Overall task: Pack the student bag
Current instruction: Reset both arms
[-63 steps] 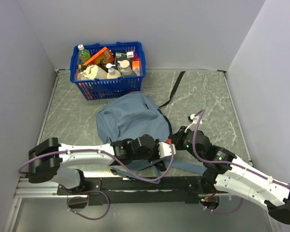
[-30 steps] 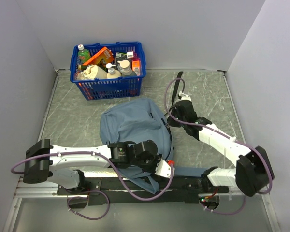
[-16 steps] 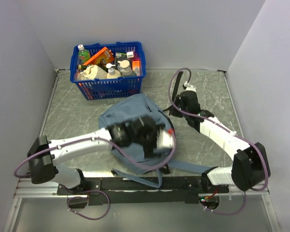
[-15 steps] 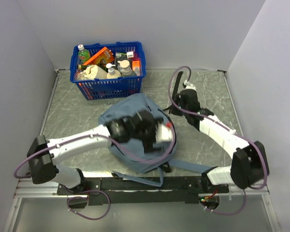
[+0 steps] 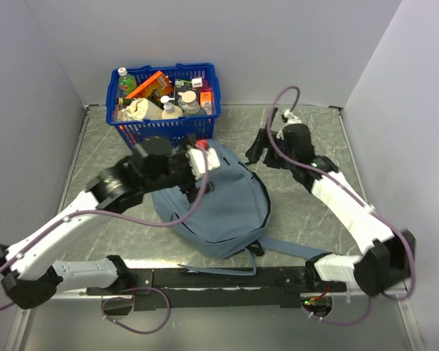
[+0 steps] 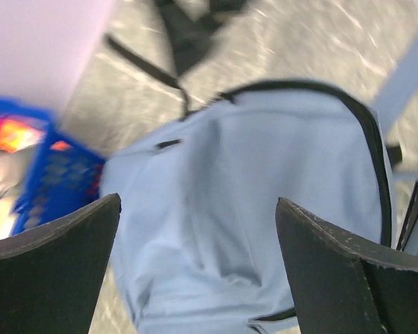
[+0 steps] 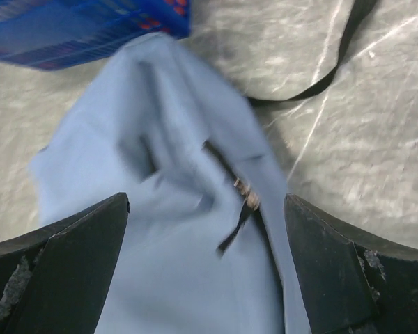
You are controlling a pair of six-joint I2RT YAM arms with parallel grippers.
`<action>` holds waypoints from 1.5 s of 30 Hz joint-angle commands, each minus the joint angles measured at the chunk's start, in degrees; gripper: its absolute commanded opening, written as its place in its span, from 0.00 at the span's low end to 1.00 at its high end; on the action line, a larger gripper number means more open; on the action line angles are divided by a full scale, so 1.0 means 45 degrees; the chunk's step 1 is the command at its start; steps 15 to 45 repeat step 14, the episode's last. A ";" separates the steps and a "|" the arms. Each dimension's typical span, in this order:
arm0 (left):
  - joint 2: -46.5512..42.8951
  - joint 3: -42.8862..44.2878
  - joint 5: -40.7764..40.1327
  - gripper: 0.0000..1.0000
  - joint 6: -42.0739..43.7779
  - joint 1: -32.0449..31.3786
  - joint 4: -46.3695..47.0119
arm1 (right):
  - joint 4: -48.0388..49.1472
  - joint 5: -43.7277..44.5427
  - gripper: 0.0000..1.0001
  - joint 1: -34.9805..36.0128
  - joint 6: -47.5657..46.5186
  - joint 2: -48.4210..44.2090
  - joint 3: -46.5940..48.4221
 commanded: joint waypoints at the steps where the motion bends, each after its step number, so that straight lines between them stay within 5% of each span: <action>1: -0.0095 0.1534 -0.1676 0.96 -0.1780 0.0438 -0.1254 | -0.1810 -0.0719 1.00 -0.0055 -0.0251 -0.2252 -0.0095; 6: 0.0592 0.2963 -0.2557 0.96 -0.4006 0.2078 -0.2956 | -0.2692 -0.0757 1.00 -0.0054 -0.0545 -0.4146 -0.1128; 14: -0.1203 0.0915 -0.2579 0.96 -0.4771 0.4948 -0.2099 | -0.3275 -0.0680 1.00 -0.0054 -0.0740 -0.6160 -0.2342; 45: -0.1203 0.0915 -0.2579 0.96 -0.4771 0.4948 -0.2099 | -0.3275 -0.0680 1.00 -0.0054 -0.0740 -0.6160 -0.2342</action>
